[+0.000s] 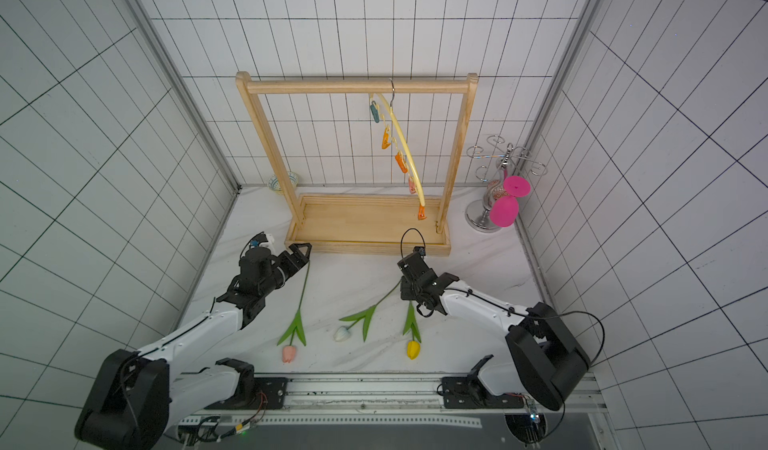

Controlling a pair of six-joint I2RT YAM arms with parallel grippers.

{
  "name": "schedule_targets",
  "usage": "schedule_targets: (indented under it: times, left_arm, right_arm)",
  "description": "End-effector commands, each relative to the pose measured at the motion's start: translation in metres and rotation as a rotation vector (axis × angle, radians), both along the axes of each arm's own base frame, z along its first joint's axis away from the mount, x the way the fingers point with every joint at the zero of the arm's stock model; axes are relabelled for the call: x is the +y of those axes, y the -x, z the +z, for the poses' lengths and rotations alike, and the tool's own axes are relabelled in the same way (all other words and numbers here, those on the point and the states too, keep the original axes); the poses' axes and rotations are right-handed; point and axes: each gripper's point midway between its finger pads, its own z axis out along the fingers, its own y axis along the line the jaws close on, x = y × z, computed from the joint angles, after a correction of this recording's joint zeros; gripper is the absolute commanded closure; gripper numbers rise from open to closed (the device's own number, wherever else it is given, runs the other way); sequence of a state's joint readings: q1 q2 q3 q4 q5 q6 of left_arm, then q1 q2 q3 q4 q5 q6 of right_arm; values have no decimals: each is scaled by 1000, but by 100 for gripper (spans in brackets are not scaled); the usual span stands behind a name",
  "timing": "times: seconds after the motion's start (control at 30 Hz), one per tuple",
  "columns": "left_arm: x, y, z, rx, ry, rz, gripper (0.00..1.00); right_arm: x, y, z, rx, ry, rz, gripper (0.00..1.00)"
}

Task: Dry the flowers on a clothes hanger
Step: Pick up the flower at the center of the board.

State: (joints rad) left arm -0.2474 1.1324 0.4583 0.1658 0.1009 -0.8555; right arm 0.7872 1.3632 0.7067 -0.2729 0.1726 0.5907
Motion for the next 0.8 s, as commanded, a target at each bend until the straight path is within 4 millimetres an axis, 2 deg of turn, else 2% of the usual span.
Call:
schedule_targets:
  times: [0.0, 0.13, 0.23, 0.33, 0.43, 0.5, 0.53, 0.63, 0.77]
  left_arm:
    - [1, -6, 19, -55, -26, 8, 6]
    - [0, -5, 19, -55, -28, 5, 6]
    - [0, -6, 19, -57, -30, 5, 6]
    - [-2, -5, 20, -60, -31, -1, 6]
    - [-3, -5, 21, -64, -33, -5, 6]
    - [-3, -4, 23, -68, -33, -7, 6]
    - [-4, -5, 24, -73, -34, -10, 6]
    - [-6, -3, 27, -88, -44, -22, 6]
    - [-20, 1, 42, -162, -84, -76, 6]
  right_arm:
    - [-2, 4, -12, 6, 37, 21, 68]
    - [0, 7, -32, 54, 76, 38, 68]
    - [1, 9, -43, 82, 103, 49, 74]
    - [1, 11, -49, 95, 129, 53, 76]
    - [-2, 11, -50, 90, 156, 49, 85]
    - [-4, 11, -48, 81, 167, 43, 97]
    - [-6, 10, -46, 75, 174, 38, 100]
    - [-10, 7, -33, 42, 179, 16, 100]
    - [-7, 2, 10, -58, 84, 5, 100]
